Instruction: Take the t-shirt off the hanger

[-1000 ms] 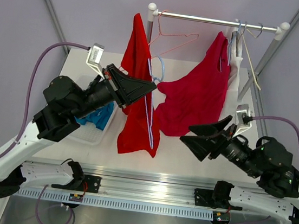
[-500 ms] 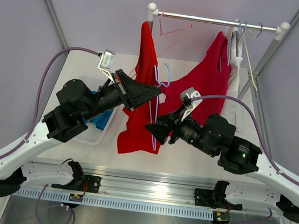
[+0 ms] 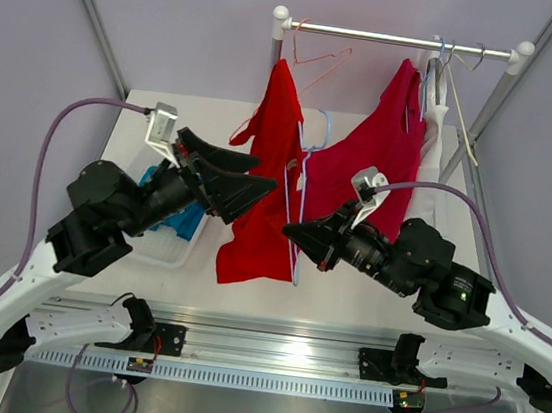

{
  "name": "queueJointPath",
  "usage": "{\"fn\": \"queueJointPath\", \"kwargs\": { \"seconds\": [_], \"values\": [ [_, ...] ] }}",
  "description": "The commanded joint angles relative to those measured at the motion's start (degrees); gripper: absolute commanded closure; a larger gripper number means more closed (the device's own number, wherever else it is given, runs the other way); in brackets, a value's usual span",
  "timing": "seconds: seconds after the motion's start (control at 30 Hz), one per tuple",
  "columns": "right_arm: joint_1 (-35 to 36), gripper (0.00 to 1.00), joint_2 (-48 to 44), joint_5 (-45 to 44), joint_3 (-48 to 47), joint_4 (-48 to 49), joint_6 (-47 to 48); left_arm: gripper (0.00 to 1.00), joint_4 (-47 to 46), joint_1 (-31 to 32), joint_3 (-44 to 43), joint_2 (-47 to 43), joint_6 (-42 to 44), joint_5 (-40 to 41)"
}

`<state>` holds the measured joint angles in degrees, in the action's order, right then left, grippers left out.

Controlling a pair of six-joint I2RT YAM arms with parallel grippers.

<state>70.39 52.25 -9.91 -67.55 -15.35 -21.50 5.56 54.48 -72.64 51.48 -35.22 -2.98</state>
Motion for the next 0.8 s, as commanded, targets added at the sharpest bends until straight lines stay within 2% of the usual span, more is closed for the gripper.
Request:
{"fn": "queueJointPath", "kwargs": {
  "seconds": [0.0,0.17,0.27,0.4,0.5,0.63,0.7,0.77],
  "values": [
    [-0.2,1.00,-3.6,-0.1,-0.6,6.0,-0.5,0.01,5.4,0.2,-0.6,-7.1,7.5,6.7],
    [-0.2,1.00,-5.9,1.7,-0.7,6.7,-0.3,0.01,9.1,0.2,8.9,-13.4,9.8,15.9],
    [-0.2,1.00,-6.9,4.5,-1.7,6.7,-0.7,0.01,9.5,0.2,9.5,-11.2,11.8,12.8],
    [-0.2,1.00,-8.6,8.7,-2.5,7.0,-1.7,0.01,9.5,0.2,5.6,-4.0,13.8,6.0],
    [-0.2,1.00,-9.4,10.5,-2.9,6.9,-2.2,0.01,9.1,0.4,2.0,1.9,14.5,4.1],
    [-0.2,1.00,-10.1,14.9,-3.0,8.1,-3.0,0.01,8.6,0.8,-0.8,7.6,17.0,7.8],
    [-0.2,1.00,-10.8,15.8,-3.0,8.2,-3.4,0.01,8.3,0.9,-1.1,9.2,17.6,14.2],
    [-0.2,1.00,-11.4,16.2,-2.9,7.6,-3.5,0.09,6.6,0.9,-0.4,8.9,18.5,17.7]
  ]
}}
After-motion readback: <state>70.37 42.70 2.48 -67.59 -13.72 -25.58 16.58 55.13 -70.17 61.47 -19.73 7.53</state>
